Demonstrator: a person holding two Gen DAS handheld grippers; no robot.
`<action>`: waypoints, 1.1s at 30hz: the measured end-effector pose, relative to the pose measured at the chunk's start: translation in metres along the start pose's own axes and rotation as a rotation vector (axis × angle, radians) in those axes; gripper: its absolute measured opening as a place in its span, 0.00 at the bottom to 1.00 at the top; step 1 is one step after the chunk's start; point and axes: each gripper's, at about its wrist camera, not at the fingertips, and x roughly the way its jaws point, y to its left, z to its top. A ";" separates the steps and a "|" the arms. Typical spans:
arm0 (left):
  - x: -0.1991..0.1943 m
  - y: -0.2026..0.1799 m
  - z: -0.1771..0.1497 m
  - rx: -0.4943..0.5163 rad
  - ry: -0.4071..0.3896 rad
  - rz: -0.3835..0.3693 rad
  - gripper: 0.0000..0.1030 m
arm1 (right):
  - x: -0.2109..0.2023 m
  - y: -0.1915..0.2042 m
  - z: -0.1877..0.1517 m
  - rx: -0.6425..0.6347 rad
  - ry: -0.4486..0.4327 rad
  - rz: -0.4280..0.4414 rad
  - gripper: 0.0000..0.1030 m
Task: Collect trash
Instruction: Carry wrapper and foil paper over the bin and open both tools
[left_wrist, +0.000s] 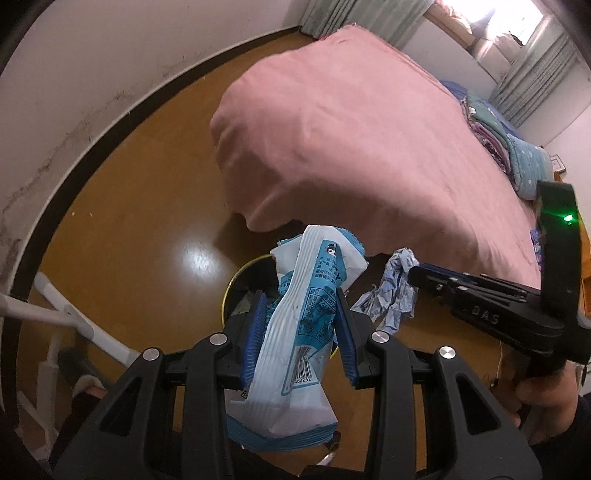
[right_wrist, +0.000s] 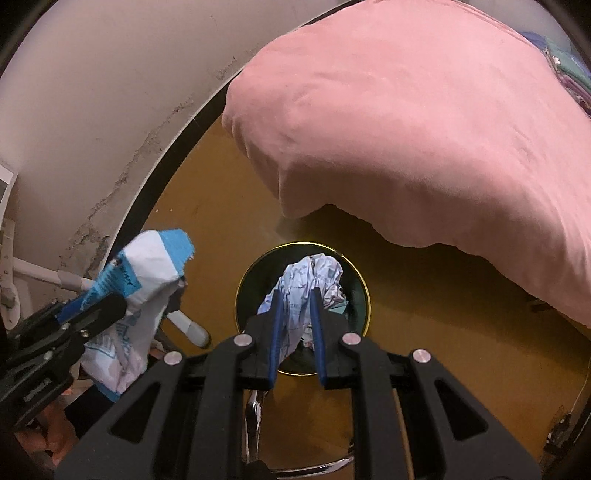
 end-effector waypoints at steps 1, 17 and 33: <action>0.005 -0.001 0.003 0.000 0.006 0.000 0.35 | 0.001 0.000 0.000 0.001 0.000 0.001 0.15; 0.025 -0.013 0.000 0.022 0.049 -0.020 0.35 | -0.013 -0.011 0.003 0.038 -0.076 -0.002 0.70; -0.026 -0.036 0.003 0.081 -0.021 -0.009 0.79 | -0.038 -0.009 0.004 0.041 -0.149 -0.010 0.76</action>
